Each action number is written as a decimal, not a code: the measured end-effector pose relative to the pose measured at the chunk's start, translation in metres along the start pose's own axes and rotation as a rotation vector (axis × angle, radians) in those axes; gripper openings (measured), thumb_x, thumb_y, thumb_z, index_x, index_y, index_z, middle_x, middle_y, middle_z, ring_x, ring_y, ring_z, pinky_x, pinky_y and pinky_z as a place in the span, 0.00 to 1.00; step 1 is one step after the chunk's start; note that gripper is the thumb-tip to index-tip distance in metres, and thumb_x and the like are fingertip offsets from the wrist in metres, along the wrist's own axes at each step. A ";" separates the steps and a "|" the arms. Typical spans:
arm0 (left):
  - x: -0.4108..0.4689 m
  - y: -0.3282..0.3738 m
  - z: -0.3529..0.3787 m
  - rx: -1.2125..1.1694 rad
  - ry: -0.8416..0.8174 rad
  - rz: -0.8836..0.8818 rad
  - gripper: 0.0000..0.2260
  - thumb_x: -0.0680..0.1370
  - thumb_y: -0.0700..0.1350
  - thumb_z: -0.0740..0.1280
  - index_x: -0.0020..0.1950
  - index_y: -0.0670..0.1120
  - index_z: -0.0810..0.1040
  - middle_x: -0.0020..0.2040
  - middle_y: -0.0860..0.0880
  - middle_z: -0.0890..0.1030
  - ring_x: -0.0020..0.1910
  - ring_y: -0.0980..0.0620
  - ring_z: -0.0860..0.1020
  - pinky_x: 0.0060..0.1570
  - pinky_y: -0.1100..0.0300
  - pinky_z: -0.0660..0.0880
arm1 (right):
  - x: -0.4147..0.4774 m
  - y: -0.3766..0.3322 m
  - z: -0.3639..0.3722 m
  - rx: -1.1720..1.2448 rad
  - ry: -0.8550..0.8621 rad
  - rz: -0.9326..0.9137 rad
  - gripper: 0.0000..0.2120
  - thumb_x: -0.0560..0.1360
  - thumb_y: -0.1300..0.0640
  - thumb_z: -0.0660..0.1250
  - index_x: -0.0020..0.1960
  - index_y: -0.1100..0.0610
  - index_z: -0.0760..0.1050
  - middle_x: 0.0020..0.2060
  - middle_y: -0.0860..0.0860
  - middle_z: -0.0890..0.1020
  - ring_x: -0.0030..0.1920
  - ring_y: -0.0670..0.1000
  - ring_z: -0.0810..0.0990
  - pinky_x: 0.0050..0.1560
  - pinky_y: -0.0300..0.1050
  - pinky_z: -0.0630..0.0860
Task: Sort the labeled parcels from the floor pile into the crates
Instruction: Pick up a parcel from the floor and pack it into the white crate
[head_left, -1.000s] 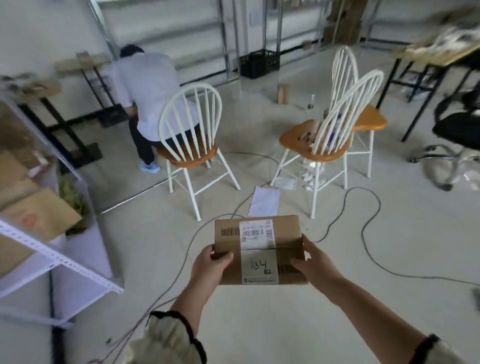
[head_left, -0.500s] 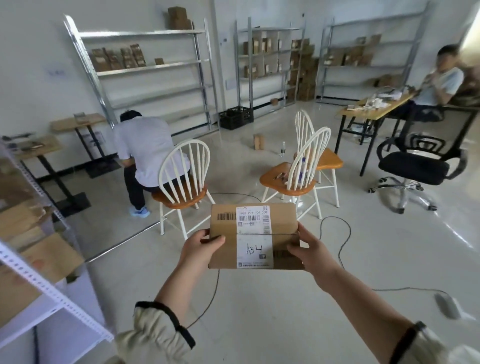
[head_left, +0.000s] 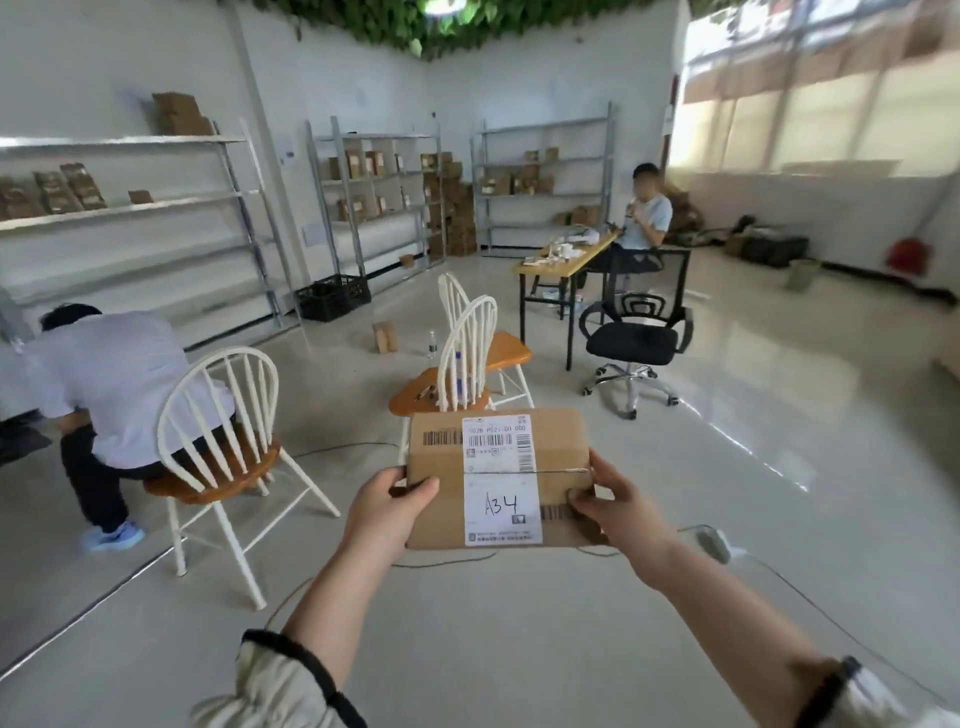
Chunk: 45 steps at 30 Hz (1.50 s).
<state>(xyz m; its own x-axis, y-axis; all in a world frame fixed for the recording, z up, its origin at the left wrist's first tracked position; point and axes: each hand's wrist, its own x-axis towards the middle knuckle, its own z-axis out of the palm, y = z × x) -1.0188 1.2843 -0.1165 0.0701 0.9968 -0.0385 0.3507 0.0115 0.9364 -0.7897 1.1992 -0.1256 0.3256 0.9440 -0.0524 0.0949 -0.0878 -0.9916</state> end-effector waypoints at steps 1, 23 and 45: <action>-0.008 0.011 0.022 -0.006 -0.058 0.015 0.12 0.75 0.47 0.70 0.57 0.46 0.78 0.51 0.48 0.82 0.49 0.48 0.80 0.49 0.56 0.76 | -0.017 0.000 -0.024 0.002 0.057 0.007 0.24 0.78 0.66 0.61 0.67 0.42 0.68 0.50 0.40 0.78 0.49 0.47 0.78 0.45 0.34 0.77; -0.313 0.145 0.484 0.064 -1.558 0.478 0.11 0.76 0.45 0.70 0.57 0.44 0.76 0.49 0.46 0.81 0.46 0.46 0.81 0.39 0.57 0.76 | -0.416 0.062 -0.308 0.111 1.505 0.248 0.28 0.76 0.68 0.62 0.62 0.36 0.67 0.46 0.39 0.80 0.48 0.43 0.80 0.56 0.44 0.78; -0.696 0.132 0.664 0.268 -2.068 0.586 0.18 0.76 0.49 0.69 0.65 0.47 0.77 0.49 0.52 0.83 0.46 0.55 0.81 0.43 0.63 0.78 | -0.700 0.162 -0.435 0.337 2.040 0.463 0.26 0.79 0.64 0.61 0.73 0.47 0.63 0.58 0.44 0.78 0.57 0.48 0.78 0.61 0.47 0.74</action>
<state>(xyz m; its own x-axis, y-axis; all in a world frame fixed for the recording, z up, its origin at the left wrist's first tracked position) -0.4015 0.5395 -0.1978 0.7630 -0.6017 -0.2361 -0.0074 -0.3733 0.9277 -0.5934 0.3861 -0.1978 0.6063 -0.7365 -0.2999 -0.3293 0.1108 -0.9377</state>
